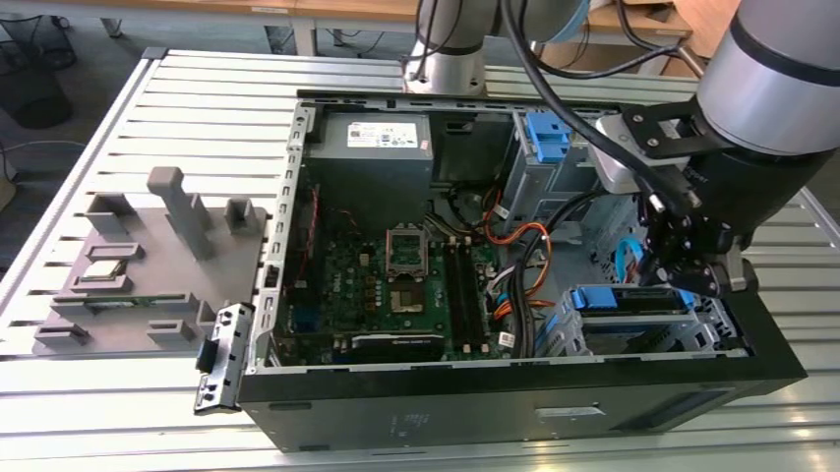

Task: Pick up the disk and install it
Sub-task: 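Insert the first disk wire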

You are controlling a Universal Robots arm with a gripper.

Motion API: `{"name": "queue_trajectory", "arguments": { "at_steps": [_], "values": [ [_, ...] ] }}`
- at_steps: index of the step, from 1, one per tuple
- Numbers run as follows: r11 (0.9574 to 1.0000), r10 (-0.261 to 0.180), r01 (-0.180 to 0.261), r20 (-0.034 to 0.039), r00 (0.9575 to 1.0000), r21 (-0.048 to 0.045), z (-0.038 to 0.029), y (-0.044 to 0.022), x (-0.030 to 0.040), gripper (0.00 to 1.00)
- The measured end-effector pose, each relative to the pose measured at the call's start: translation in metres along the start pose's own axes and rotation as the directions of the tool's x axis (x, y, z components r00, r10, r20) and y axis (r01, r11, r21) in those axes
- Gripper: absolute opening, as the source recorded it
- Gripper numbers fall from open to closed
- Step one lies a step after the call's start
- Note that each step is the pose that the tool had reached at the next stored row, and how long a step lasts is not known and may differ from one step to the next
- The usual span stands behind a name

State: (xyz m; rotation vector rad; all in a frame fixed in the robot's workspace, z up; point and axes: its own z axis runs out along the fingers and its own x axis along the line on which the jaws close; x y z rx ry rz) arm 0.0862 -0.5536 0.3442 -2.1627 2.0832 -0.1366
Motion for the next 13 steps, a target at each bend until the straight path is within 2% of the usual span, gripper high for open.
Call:
{"name": "queue_trajectory", "arguments": {
  "at_steps": [6,13],
  "values": [
    [0.9998,-0.001,0.001,-0.0008,1.0,0.02,0.0033,0.0043,0.0,0.16],
    [0.9994,-0.001,0.001,-0.0013,1.0,0.0355,0.0059,0.0093,-0.0001,0.16]
  ]
}}
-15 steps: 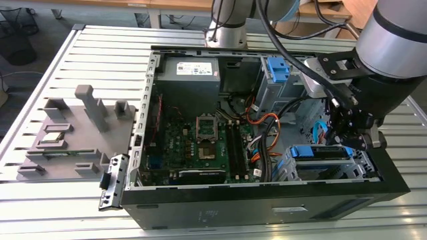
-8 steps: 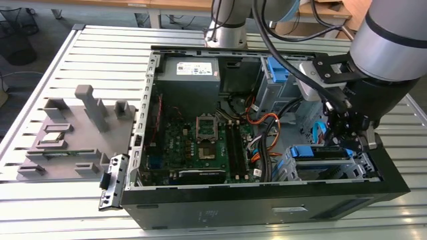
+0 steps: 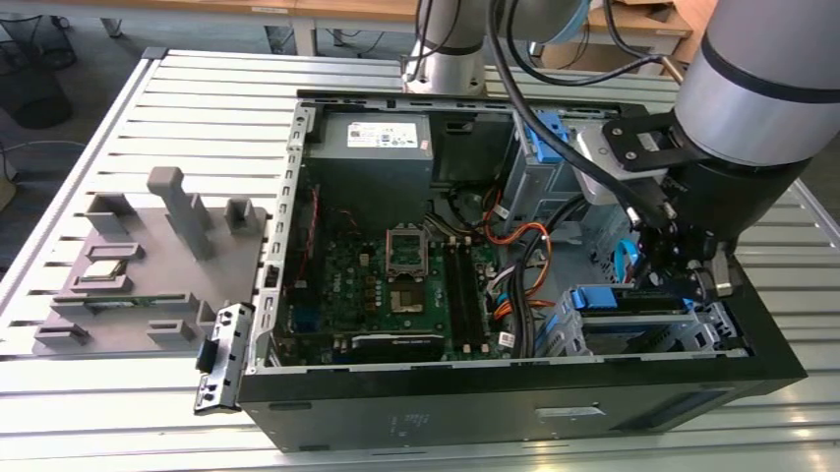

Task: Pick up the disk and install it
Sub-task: 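Insert the first disk wire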

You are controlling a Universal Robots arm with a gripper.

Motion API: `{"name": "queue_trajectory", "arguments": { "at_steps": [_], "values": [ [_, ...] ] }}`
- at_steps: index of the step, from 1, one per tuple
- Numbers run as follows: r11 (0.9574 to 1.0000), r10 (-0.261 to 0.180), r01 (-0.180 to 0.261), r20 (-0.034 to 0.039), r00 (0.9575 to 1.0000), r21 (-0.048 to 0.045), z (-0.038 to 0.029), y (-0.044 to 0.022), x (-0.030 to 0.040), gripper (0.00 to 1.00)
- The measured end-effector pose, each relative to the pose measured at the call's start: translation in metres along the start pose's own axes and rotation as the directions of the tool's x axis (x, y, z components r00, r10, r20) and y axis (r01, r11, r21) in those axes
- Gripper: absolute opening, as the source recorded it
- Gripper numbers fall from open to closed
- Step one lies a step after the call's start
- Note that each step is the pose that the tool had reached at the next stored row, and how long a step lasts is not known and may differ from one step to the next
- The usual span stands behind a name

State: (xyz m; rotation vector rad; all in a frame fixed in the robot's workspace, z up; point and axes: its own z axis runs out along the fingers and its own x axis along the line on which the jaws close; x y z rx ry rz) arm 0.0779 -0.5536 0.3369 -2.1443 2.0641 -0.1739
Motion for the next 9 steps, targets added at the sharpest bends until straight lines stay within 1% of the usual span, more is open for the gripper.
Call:
{"name": "queue_trajectory", "arguments": {
  "at_steps": [6,9],
  "values": [
    [1.0,0.003,-0.003,-0.0005,1.0,0.0006,0.0004,0.0002,0.0,0.16],
    [0.9998,0.022,-0.022,-0.0043,0.9998,0.001,0.0007,0.0002,0.0001,0.16]
  ]
}}
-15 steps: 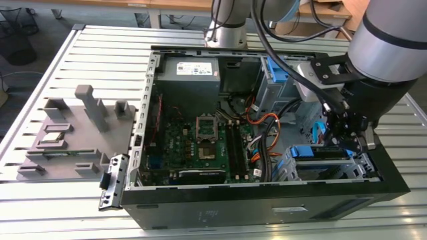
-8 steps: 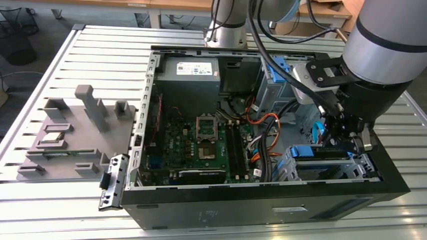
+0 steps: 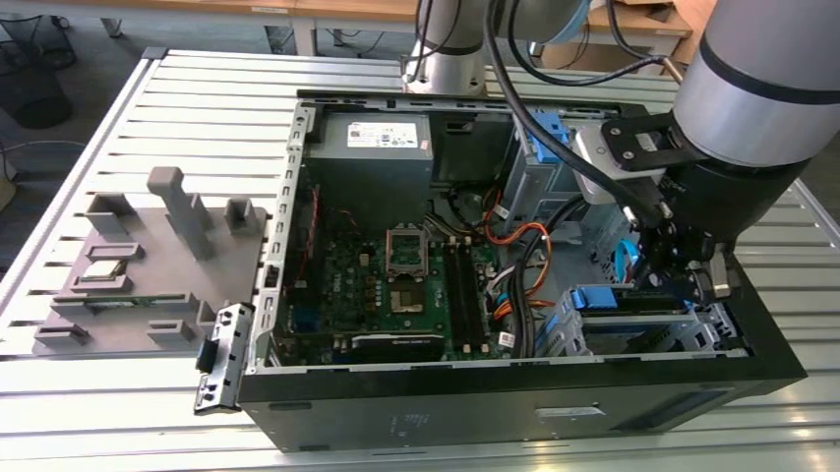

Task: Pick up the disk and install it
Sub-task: 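Insert the first disk wire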

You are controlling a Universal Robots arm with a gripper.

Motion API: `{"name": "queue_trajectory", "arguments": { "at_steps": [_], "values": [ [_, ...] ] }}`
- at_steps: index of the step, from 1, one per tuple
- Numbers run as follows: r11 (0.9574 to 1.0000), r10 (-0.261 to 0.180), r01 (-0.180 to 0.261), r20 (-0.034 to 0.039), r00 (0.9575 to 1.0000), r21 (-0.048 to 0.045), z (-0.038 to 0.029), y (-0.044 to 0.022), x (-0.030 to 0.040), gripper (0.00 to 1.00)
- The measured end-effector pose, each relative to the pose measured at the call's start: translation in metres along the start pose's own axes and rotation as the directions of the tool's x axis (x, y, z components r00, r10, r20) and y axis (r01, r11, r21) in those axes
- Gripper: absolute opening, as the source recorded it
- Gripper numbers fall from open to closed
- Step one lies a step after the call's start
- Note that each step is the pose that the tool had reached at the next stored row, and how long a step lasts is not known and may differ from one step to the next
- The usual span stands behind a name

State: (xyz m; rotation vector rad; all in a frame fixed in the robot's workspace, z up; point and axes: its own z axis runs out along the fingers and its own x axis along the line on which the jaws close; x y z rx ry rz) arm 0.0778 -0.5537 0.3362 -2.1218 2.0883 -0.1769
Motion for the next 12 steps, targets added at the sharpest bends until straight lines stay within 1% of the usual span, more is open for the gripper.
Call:
{"name": "queue_trajectory", "arguments": {
  "at_steps": [7,12],
  "values": [
    [1.0,0.007,-0.007,-0.0018,1.0,0.0002,0.0003,0.0002,-0.0001,0.16],
    [1.0,0.007,-0.007,-0.0012,1.0,0.0003,0.001,0.0003,-0.0001,0.16]
  ]
}}
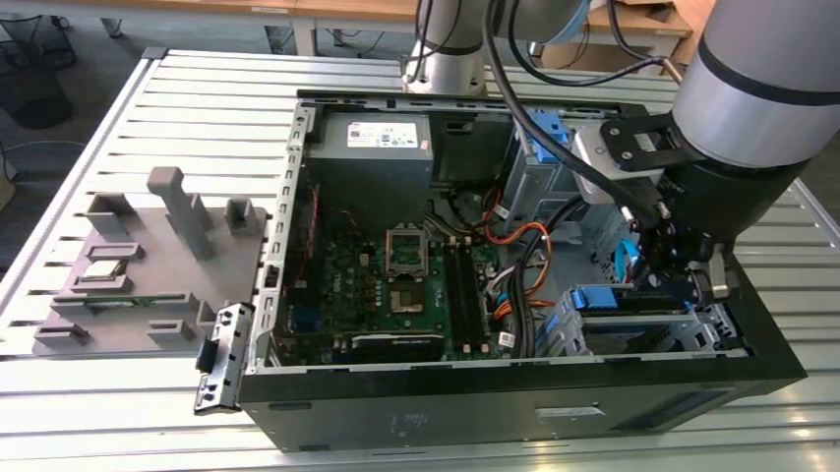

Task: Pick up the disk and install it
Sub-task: 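Insert the first disk wire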

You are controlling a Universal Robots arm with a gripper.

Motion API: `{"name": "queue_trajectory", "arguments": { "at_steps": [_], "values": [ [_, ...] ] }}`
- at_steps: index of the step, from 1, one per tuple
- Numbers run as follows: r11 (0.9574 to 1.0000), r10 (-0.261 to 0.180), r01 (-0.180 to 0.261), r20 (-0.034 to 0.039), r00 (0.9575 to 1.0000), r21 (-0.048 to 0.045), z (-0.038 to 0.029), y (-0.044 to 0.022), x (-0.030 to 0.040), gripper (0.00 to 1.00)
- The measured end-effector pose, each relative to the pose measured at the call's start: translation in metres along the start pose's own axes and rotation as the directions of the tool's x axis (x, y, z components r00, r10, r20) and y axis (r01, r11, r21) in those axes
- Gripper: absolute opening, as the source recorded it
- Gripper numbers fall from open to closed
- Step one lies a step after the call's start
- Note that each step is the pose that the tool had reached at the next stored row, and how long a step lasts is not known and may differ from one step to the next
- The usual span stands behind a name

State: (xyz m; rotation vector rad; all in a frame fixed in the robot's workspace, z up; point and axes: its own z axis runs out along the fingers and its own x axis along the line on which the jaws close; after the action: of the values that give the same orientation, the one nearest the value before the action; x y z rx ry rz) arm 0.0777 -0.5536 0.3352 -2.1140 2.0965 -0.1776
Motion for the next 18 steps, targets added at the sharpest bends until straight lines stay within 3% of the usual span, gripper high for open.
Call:
{"name": "queue_trajectory", "arguments": {
  "at_steps": [18],
  "values": [
    [1.0,0.0,0.0,-0.0002,1.0,-0.0001,0.0033,0.0007,0.0002,0.16]
  ]
}}
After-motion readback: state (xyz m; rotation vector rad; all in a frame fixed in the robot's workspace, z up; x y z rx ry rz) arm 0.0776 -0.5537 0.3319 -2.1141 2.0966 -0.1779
